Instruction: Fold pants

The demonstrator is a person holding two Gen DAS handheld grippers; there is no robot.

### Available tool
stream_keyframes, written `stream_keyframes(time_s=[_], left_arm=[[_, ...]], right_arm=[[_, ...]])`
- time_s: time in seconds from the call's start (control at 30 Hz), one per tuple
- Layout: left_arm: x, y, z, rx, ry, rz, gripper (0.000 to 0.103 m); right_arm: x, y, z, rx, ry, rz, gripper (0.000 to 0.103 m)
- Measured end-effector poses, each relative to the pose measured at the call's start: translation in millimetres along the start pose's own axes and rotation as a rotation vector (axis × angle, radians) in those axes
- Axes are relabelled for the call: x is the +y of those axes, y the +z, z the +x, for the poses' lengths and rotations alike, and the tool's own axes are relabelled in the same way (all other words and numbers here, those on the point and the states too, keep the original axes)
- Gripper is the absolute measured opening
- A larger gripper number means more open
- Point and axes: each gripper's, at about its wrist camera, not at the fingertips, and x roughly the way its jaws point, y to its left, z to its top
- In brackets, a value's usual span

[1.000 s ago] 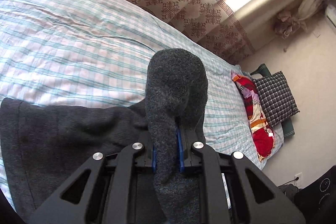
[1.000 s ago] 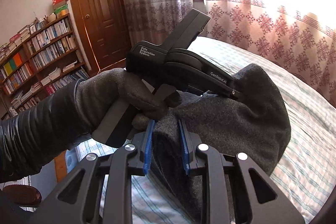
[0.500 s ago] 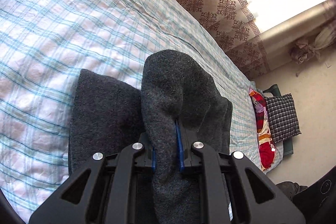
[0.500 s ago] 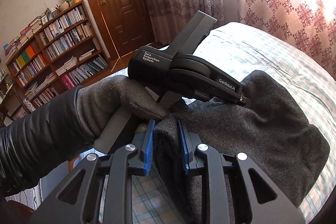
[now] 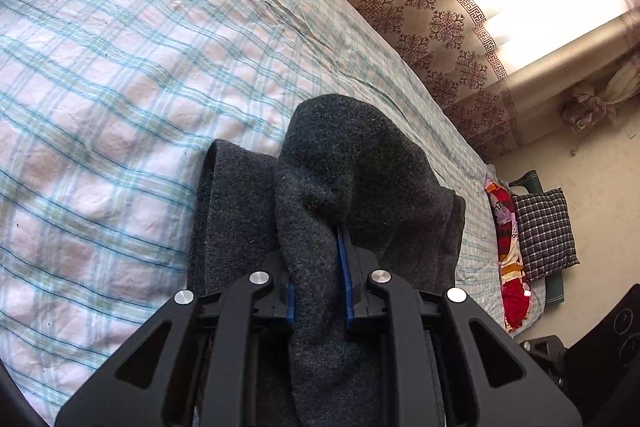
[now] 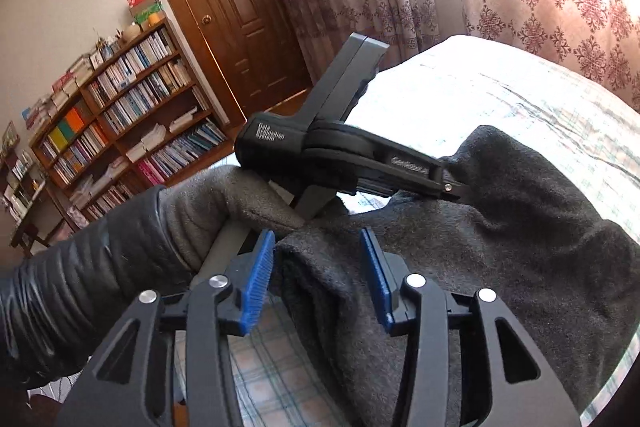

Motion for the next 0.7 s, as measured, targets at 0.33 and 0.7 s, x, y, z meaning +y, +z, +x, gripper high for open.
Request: stream_keyframes(time_s=[0.33,0.7], left_arm=[[-27.3,-11.9,-30.9,-0.028,0.377,0.153,0.055],[-115.4,-80.3,-74.3,-0.173,0.462,0.313,0.054]], right_arm=[[-87.2,-35.4,-72.8,-0.054,-0.441,0.1,0.046],[-151.5,-31.6,-34.2,0.004,-0.503,0.136,0.048]])
